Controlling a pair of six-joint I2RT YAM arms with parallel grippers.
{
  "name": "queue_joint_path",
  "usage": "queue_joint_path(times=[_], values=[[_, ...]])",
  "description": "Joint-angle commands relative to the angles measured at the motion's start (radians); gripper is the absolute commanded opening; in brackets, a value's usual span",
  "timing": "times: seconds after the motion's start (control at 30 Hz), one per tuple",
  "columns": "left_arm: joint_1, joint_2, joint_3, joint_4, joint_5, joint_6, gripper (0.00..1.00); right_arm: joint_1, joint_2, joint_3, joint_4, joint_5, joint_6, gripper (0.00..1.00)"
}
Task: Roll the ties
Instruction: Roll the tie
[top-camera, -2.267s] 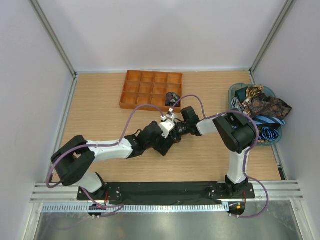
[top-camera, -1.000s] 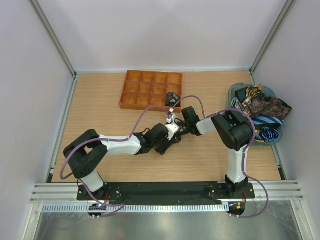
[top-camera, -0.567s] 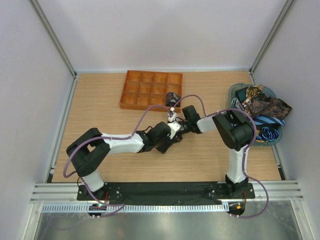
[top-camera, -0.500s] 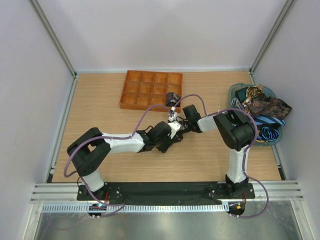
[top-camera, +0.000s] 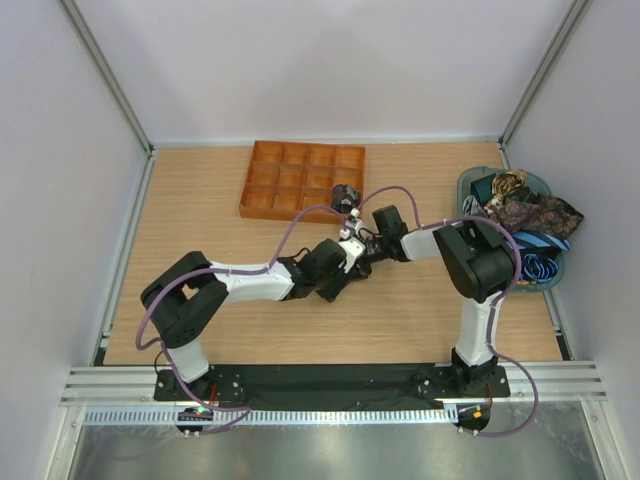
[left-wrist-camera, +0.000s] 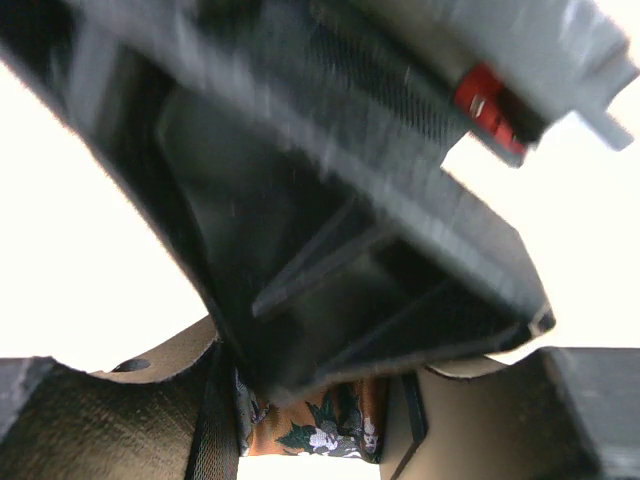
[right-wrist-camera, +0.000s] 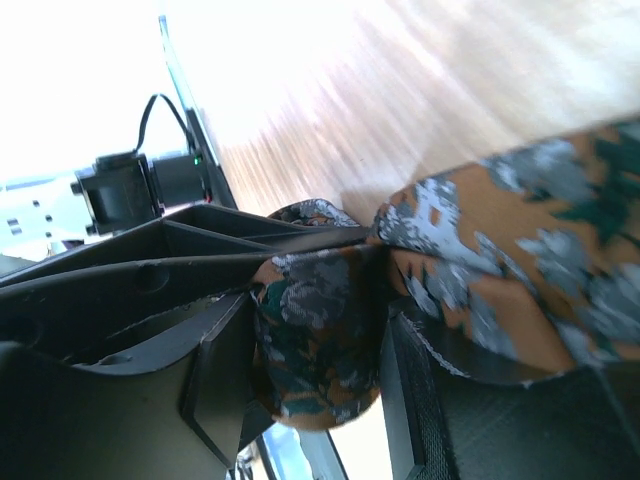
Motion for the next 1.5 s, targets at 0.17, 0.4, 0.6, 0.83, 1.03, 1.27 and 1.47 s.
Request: queue_joint_path(times=[0.17, 0.4, 0.6, 0.83, 1.03, 1.27, 1.47], values=[[0.004, 0.052, -0.019, -0.121, -0.002, -0.006, 0.00, -0.080, -0.089, 0.038, 0.015, 0.036, 0.061, 0.50], [0.018, 0.061, -0.013, -0.130, 0.007, -0.014, 0.00, -0.166, -0.160, 0.021, -0.007, 0.077, 0.058, 0.54], [0.033, 0.083, 0.023, -0.182, 0.013, -0.025, 0.00, -0.198, -0.366, -0.079, -0.119, 0.338, -0.062, 0.51], [0.042, 0.146, 0.153, -0.349, 0.032, -0.055, 0.00, -0.139, -0.658, -0.353, -0.087, 0.600, -0.086, 0.45], [0.055, 0.207, 0.239, -0.444, 0.063, -0.109, 0.00, 0.146, -0.874, -0.424, -0.156, 0.933, -0.161, 0.45], [0.056, 0.287, 0.357, -0.591, 0.055, -0.166, 0.00, 0.386, -1.016, -0.421, -0.185, 1.119, -0.259, 0.44], [0.058, 0.294, 0.402, -0.660, 0.066, -0.183, 0.00, 0.703, -0.967, -0.381, -0.159, 1.322, -0.393, 0.44]])
